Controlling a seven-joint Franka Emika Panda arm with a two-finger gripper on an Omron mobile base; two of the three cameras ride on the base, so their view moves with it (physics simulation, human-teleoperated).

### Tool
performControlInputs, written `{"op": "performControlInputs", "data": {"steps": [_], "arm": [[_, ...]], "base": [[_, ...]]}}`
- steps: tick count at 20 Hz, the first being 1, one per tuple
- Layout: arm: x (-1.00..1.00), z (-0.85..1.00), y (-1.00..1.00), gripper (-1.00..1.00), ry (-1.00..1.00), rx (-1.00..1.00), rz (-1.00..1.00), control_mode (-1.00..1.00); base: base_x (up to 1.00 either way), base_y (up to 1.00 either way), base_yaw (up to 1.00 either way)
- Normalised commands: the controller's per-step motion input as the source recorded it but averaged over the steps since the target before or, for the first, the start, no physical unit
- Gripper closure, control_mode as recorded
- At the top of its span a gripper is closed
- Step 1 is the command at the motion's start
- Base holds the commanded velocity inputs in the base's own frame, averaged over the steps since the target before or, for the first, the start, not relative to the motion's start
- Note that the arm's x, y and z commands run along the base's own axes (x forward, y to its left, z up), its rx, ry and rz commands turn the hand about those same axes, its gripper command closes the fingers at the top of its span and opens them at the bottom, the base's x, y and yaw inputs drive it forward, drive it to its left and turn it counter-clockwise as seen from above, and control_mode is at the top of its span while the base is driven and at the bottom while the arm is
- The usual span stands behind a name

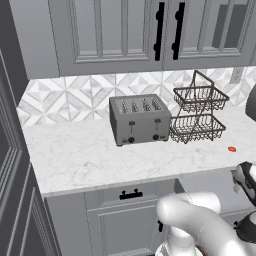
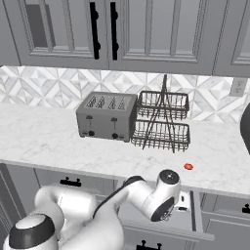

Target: Pick the measuring cup from the drawer and place it on the counter.

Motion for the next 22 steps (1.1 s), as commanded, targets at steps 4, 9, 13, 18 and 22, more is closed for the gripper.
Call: {"op": "performControlInputs", "data": {"steps": [4, 9, 13, 18, 22], "arm": [[-0.37, 0.65, 0.00, 1.00, 0.13, -0.03, -0.07, -1.00], [-0.25, 0.61, 0.07, 1.00, 0.01, -0.03, -0.05, -1.00], [0.50, 0.57, 0.48, 1.00, -0.08, 0.01, 0.04, -1.00], [1.00, 0.35, 0.27, 1.00, -0.02, 0.08, 0.10, -1.00], [1.00, 0.09, 0.32, 1.00, 0.08, 0.03, 0.06, -1.00]], "base": [[0.00, 0.00, 0.00], [0.00, 0.00, 0.00], [0.00, 0.00, 0.00], [0.00, 0.00, 0.00], [0.00, 0.00, 0.00]]}}
